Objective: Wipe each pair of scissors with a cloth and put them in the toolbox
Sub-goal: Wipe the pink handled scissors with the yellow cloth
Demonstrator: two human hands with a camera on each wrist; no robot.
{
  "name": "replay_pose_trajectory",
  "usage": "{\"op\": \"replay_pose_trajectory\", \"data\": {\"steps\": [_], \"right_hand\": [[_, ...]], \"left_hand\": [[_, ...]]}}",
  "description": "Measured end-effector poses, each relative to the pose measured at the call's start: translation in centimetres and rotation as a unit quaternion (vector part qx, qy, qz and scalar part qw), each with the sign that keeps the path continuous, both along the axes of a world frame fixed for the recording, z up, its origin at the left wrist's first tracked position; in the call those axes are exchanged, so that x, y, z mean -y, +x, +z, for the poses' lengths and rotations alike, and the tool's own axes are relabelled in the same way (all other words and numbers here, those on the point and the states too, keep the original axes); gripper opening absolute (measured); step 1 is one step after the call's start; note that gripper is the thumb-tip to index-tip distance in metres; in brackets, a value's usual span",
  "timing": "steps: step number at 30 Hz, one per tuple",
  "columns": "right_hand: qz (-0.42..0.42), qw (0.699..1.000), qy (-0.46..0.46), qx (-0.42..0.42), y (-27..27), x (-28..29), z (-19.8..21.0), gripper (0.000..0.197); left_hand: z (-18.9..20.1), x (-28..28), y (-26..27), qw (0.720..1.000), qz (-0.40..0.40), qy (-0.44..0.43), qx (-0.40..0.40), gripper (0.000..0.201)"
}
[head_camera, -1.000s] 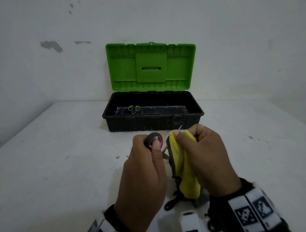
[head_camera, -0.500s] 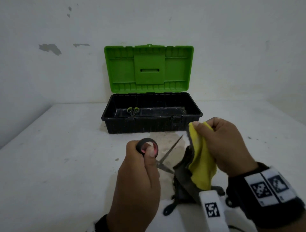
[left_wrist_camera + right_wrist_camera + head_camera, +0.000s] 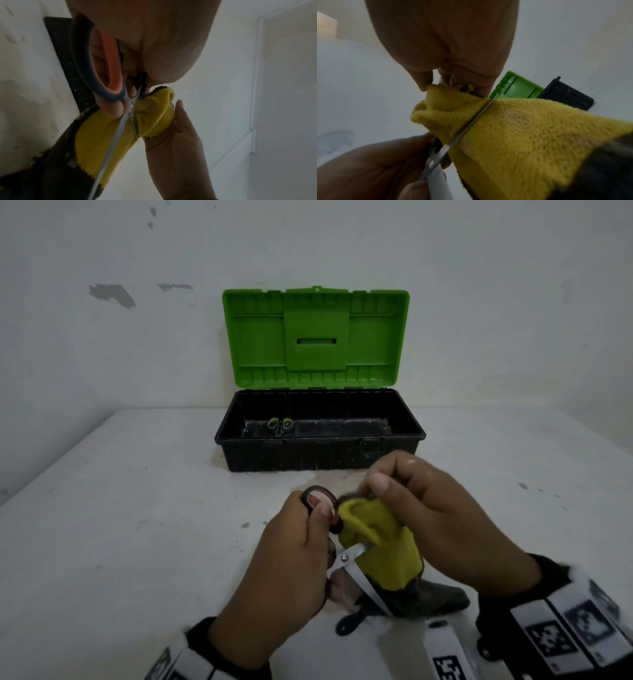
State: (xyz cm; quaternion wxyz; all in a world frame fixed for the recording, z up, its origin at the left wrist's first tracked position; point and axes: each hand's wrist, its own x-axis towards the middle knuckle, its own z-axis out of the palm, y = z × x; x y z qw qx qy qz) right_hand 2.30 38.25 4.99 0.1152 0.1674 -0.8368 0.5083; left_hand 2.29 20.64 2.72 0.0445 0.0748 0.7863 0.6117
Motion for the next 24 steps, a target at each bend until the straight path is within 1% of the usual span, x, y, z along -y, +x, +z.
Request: {"op": "replay_pose_trajectory", "data": {"steps": [2,4,5,7,8,11,14,16,18,22,24], "right_hand": [[0.031,0.999,0.026,0.017,0.4,0.0,0.1,0.019],[0.054,0.997,0.019,0.049,0.7,-0.4,0.1,0.009],[0.056,0.996,0.028,0.055,0.8,-0.7,0.1,0.013],[0.048,0.993,0.096,0.043,0.8,-1.0,-0.1,0.024],[0.044,0.990,0.130,0.045,0.9,-1.0,-0.1,0.025],[0.064,0.976,0.203,0.056,1.0,-0.4,-0.3,0.015],[0.083,0.971,0.215,0.058,1.0,0.2,-0.5,0.007],[0.098,0.968,0.225,0.059,1.0,0.2,-0.2,0.006],[0.107,0.966,0.226,0.062,1.0,0.0,0.4,0.006],[0.096,0.969,0.215,0.075,0.9,-0.8,1.3,0.005],[0.086,0.971,0.208,0.083,1.0,-1.5,1.6,0.004]], "left_hand": [[0.3,0.2,0.0,1.000,-0.001,0.014,0.024,0.030],[0.6,0.5,0.1,0.999,-0.008,0.026,0.031,0.030],[0.5,0.6,0.1,1.000,-0.016,0.015,0.016,0.030],[0.2,0.8,-0.1,0.999,-0.023,-0.034,-0.033,0.029],[0.1,0.9,-0.1,0.996,-0.024,-0.059,-0.062,0.028],[-0.3,0.8,-0.2,0.984,-0.037,-0.118,-0.126,0.030],[-0.4,0.6,0.0,0.978,-0.044,-0.142,-0.143,0.041],[-0.3,0.8,0.2,0.980,-0.039,-0.131,-0.145,0.044],[0.2,1.1,0.4,0.986,-0.038,-0.089,-0.137,0.043],[1.3,1.2,0.6,0.997,-0.048,0.015,-0.066,0.041],[1.5,1.4,0.5,0.997,-0.046,0.039,-0.038,0.043]]}}
